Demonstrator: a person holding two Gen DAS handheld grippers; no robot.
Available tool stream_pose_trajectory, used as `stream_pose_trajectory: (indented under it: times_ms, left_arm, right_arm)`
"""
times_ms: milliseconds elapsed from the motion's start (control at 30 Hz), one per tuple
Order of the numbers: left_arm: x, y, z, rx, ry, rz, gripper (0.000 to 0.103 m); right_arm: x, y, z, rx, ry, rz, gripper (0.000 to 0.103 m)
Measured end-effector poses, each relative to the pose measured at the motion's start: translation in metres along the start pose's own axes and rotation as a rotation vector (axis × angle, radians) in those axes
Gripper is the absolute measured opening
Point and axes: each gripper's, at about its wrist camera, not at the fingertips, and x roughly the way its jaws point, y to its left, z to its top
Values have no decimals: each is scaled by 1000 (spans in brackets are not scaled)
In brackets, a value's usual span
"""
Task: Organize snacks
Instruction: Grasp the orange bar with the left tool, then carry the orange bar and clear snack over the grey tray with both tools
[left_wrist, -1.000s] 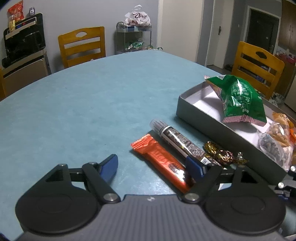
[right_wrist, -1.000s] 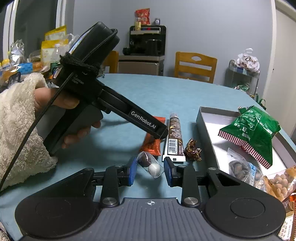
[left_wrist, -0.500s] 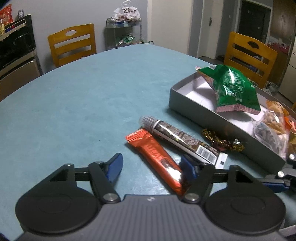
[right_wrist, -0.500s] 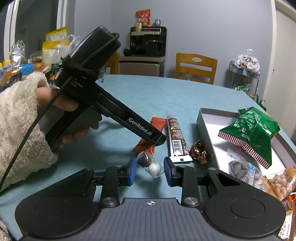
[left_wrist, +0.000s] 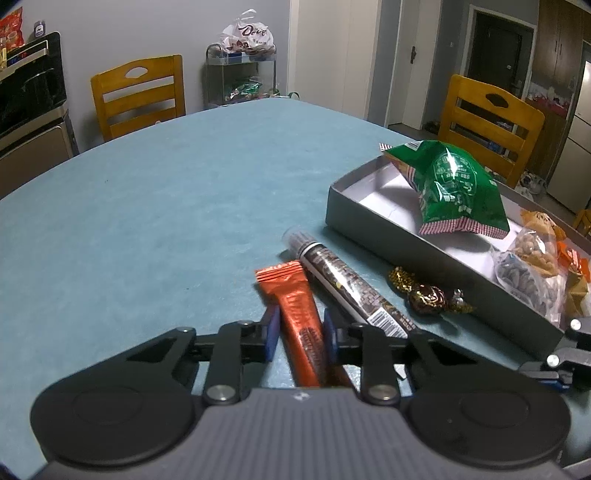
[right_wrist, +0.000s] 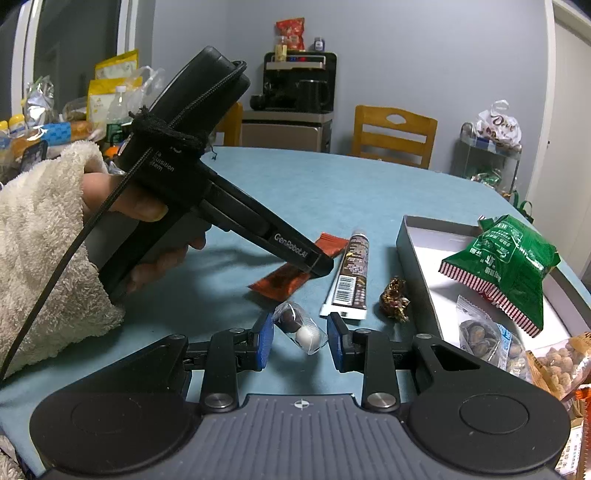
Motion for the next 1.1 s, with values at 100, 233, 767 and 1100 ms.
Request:
stream_pose_trajectory:
  times_ms: [100, 233, 767, 1100]
  left_arm:
    - [-1, 1, 0, 0, -1, 1, 20]
    - [-8, 4, 2, -3, -25, 13, 17]
    - [-56, 12, 12, -32, -205, 16, 17]
    - [-64, 7, 10, -16, -237, -5, 17]
  right_arm:
    - [-1, -1, 0, 1, -3, -1, 33]
    - [-4, -2, 0, 5, -14, 0, 33]
    - [-22, -9, 4, 30, -68, -19, 33]
    - [-36, -18, 5, 44, -113, -51, 33]
